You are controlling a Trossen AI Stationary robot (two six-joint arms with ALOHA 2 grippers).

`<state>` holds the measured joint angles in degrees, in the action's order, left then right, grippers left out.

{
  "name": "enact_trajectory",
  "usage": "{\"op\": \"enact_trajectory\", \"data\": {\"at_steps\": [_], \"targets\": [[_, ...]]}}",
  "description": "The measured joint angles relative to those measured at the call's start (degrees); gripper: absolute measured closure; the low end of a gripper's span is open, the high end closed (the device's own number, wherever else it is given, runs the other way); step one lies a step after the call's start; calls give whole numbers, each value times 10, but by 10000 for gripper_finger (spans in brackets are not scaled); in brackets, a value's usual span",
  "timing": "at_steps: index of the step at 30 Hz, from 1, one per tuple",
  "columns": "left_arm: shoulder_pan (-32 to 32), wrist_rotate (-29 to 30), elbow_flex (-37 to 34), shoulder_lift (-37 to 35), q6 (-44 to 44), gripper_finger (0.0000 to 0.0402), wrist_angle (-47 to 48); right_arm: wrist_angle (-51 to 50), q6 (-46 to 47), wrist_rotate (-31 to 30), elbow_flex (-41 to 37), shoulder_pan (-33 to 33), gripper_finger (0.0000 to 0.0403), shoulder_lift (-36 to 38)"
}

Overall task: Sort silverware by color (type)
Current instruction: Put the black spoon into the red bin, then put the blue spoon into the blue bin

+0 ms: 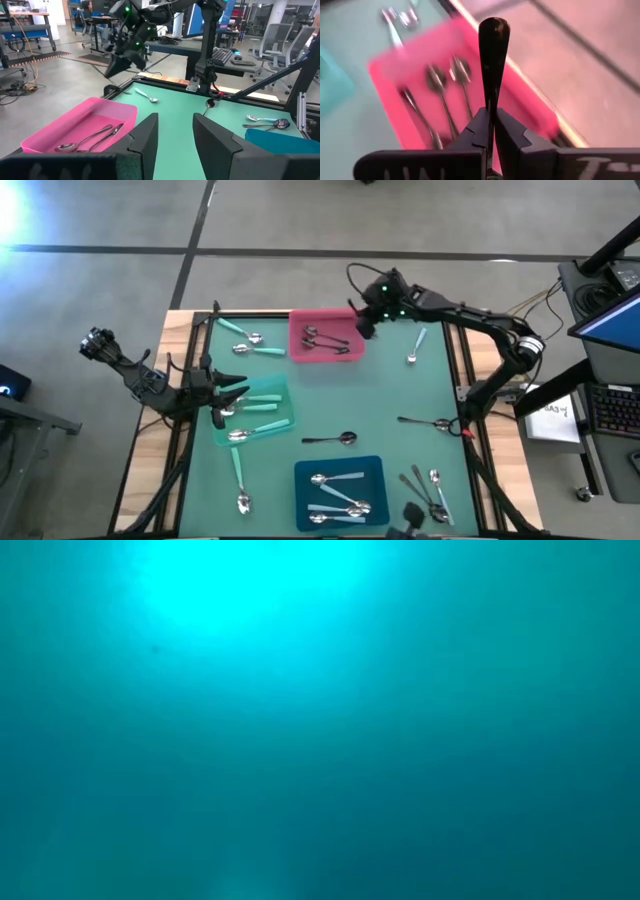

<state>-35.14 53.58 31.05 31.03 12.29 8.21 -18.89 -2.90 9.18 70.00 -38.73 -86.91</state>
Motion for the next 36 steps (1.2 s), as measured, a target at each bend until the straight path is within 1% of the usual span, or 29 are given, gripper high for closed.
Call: {"op": "enact_trajectory", "data": {"at_steps": [5, 9, 14, 22, 27, 31, 33, 36], "targets": [[0, 0, 0, 0, 0, 295, 2, 124, -11, 5, 0, 33, 394, -38], [0, 0, 0, 0, 1, 295, 9, 179, -36, 3, 0, 46, 394, -74], [0, 0, 0, 0, 2, 295, 9, 174, -20, 2, 0, 46, 381, -96], [0, 0, 0, -3, 2, 295, 19, 137, -6, -2, -1, 41, 328, -80], [0, 0, 0, -3, 2, 295, 19, 74, 8, -2, -1, 41, 288, -71], [0, 0, 0, -4, 4, 295, 19, -24, 36, -5, -1, 38, 268, -49], [0, 0, 0, -4, 4, 295, 19, -83, 59, -40, -1, 38, 264, -38], [0, 0, 0, -4, 4, 295, 20, -187, 103, -133, 0, 36, 266, -26]]}}
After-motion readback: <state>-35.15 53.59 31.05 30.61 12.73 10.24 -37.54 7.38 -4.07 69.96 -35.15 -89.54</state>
